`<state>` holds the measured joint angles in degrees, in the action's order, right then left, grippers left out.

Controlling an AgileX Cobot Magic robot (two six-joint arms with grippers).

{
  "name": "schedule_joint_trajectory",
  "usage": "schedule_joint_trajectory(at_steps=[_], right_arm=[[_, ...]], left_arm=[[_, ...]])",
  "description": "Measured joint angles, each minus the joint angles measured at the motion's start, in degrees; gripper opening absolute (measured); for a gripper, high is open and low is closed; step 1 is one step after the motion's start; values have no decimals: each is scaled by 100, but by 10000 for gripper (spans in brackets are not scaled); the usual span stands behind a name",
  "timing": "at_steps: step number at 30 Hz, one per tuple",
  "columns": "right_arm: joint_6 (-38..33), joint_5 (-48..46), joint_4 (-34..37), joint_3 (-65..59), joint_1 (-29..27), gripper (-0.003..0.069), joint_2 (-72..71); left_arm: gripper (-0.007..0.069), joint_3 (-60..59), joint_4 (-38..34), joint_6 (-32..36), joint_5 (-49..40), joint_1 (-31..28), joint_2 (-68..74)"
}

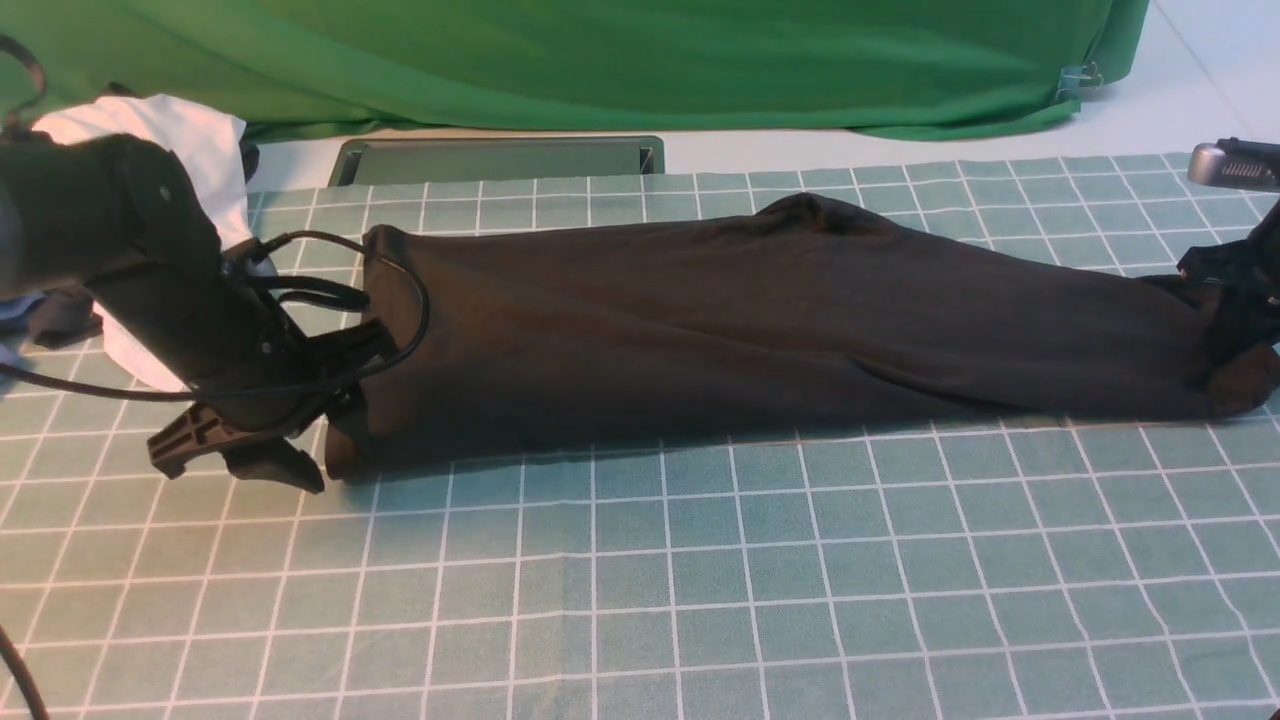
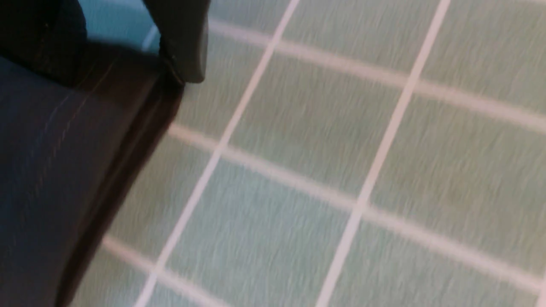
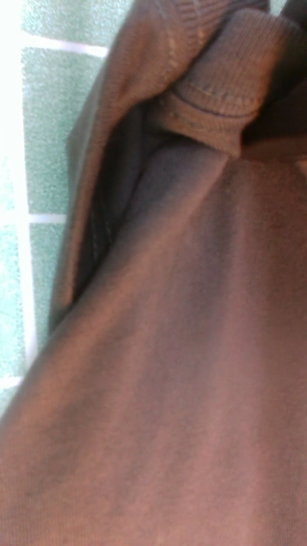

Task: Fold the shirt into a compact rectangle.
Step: 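Pull the folded dark garment lengthwise by its ends to straighten it flat on the table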

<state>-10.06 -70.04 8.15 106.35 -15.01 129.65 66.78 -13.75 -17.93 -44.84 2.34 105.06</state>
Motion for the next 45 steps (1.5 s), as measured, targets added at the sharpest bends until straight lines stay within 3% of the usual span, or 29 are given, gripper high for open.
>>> schedule_joint_trajectory(at_steps=[12, 15, 19, 20, 28, 34, 39, 45], right_arm=[[34, 0, 0, 0, 0, 70, 0], [34, 0, 0, 0, 0, 70, 0], [34, 28, -5, -113, 0, 70, -94], [34, 39, -11, -184, 0, 70, -146], [76, 55, -169, -1425, -14, 70, -1218], [196, 48, -304, -2515, -187, 70, -2373], [209, 54, -409, -3228, -342, 70, -3005], [215, 10, -529, -3886, -619, 70, -3552]], left_arm=[[291, 1, -373, 177, 654, -5, 330], [216, 20, -367, 204, 640, -5, 361], [38, 33, -355, 333, 585, -5, 384], [29, 38, -355, 341, 566, -5, 387], [19, -167, -418, 460, 91, 68, 228], [19, -1064, -406, 622, -154, 730, -382], [19, -1214, -345, 622, -423, 929, -687], [19, -1216, 213, 417, -914, 964, -1283]])
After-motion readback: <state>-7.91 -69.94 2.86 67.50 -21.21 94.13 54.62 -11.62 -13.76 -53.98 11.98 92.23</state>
